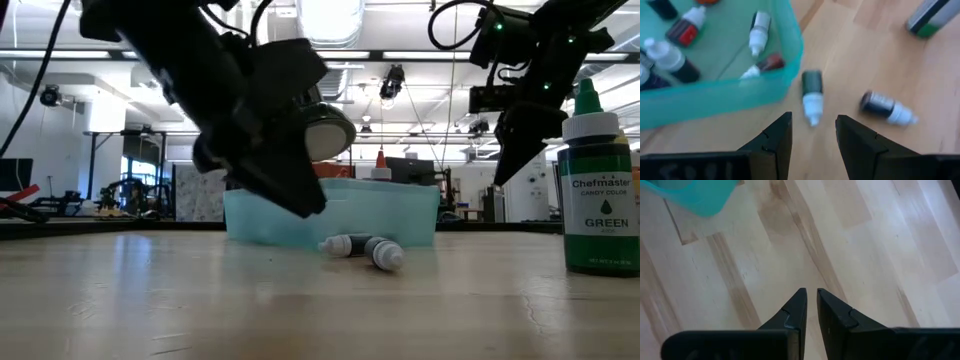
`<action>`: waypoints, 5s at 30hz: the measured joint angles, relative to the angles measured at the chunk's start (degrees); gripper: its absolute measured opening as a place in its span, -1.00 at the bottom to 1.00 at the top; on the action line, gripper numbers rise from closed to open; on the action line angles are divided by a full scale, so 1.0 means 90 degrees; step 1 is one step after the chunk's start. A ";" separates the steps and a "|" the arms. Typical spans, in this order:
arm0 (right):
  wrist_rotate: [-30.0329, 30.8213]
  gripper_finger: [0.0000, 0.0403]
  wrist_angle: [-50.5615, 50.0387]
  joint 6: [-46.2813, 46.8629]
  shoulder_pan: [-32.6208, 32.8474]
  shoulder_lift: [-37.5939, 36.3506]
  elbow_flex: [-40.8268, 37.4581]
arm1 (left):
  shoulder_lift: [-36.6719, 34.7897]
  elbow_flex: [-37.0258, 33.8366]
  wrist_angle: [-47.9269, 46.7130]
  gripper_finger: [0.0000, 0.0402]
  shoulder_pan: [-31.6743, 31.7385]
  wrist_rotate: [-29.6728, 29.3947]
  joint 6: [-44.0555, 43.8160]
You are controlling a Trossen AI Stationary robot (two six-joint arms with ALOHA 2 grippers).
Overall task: Pick & Place food coloring
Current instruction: Adjust the small green food coloring bottle
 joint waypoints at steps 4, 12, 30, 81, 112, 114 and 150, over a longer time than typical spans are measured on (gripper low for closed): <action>-0.0003 -0.81 0.0005 0.0001 -0.0002 0.0000 0.0000 | 0.0232 0.0000 0.0385 -0.38 0.0005 0.0043 -0.0010; -0.0008 -0.81 0.0003 0.0022 0.0000 -0.0002 0.0000 | 0.0791 0.0363 0.0444 -0.38 0.0031 -0.0109 -0.0089; -0.0006 -0.81 0.0032 -0.0002 0.0001 -0.0002 0.0000 | 0.0923 0.0600 0.0262 -0.38 0.0102 -0.0266 -0.1376; -0.0001 -0.81 0.0017 -0.0053 0.0001 -0.0002 0.0000 | 0.1547 0.1236 0.0278 -0.38 0.0367 -0.0944 -0.1857; -0.0001 -0.81 0.0035 -0.0145 0.0001 -0.0002 0.0000 | 0.1491 0.1241 0.0006 -0.39 0.0318 -0.0207 -0.1826; -0.0001 -0.81 0.0036 -0.0145 0.0001 -0.0002 0.0000 | 0.1480 0.1241 0.0000 -0.39 0.0308 -0.0189 -0.1720; -0.0001 -0.81 0.0051 -0.0175 -0.0002 -0.0002 0.0000 | 0.0457 0.1771 -0.3481 -0.83 -0.0056 0.1256 -0.2183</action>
